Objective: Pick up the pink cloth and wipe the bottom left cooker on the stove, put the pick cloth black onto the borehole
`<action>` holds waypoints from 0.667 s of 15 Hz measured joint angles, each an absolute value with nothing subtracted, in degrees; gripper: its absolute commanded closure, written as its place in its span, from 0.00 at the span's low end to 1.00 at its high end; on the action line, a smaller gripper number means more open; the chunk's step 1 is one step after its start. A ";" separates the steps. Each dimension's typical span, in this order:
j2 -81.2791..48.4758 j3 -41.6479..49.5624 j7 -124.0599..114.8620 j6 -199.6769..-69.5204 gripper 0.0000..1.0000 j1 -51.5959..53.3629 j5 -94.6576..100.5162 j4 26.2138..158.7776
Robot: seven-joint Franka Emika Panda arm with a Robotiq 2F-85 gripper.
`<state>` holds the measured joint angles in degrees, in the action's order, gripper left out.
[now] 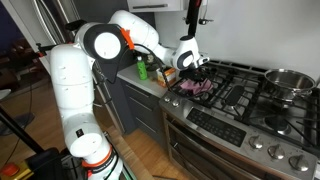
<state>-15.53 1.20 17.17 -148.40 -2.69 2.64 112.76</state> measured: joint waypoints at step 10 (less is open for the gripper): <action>-9.93 3.34 13.85 -132.69 0.96 -2.75 10.46 110.74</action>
<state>-9.93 3.34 13.85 -132.69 -2.75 10.46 110.74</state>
